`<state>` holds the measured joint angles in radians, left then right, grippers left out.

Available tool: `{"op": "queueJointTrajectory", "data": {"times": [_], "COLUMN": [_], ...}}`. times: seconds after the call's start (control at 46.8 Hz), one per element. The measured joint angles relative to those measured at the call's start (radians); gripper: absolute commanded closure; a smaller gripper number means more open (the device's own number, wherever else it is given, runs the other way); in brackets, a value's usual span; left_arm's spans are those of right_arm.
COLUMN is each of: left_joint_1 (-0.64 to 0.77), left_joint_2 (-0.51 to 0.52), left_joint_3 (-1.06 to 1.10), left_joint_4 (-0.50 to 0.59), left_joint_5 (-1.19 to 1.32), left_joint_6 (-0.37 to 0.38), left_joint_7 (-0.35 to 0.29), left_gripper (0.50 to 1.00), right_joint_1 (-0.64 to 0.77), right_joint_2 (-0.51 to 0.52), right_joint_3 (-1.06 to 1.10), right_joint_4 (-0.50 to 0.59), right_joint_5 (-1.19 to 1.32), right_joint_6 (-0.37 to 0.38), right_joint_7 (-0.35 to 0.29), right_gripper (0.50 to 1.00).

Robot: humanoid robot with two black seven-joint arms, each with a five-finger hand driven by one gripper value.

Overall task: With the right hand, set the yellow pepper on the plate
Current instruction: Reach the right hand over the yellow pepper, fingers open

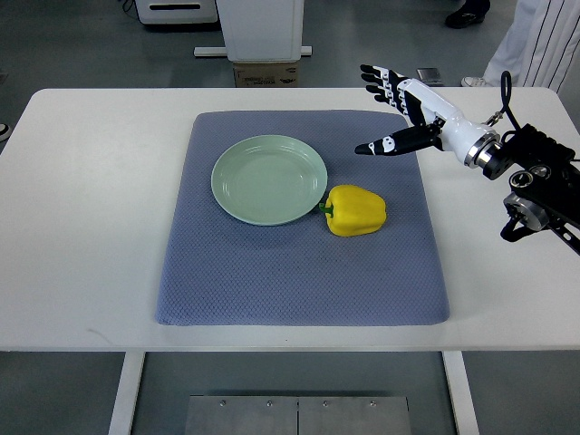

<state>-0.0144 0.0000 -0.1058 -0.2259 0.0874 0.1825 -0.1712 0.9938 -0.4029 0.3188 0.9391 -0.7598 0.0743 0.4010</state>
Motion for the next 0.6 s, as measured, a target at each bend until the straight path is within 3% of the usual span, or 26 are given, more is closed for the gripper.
{"op": "queueJointTrajectory", "data": {"times": [0.235,0.598], "left_joint_1": [0.0,0.0], "left_joint_2": [0.0,0.0], "left_joint_3": [0.0,0.0], "left_joint_4": [0.0,0.0], "left_joint_5": [0.0,0.0], "left_joint_6": [0.0,0.0], "left_joint_7": [0.0,-0.001], "left_gripper": [0.5,0.5], "right_joint_1": [0.048,0.08], "right_joint_2": [-0.026,-0.036], "right_joint_3": [-0.133,-0.258], "right_joint_4": [0.038,0.102], "right_joint_5": [-0.105,-0.203], "right_joint_6": [0.0,0.001], "right_joint_7": [0.055,0.062], "right_gripper": [0.502,0.502]}}
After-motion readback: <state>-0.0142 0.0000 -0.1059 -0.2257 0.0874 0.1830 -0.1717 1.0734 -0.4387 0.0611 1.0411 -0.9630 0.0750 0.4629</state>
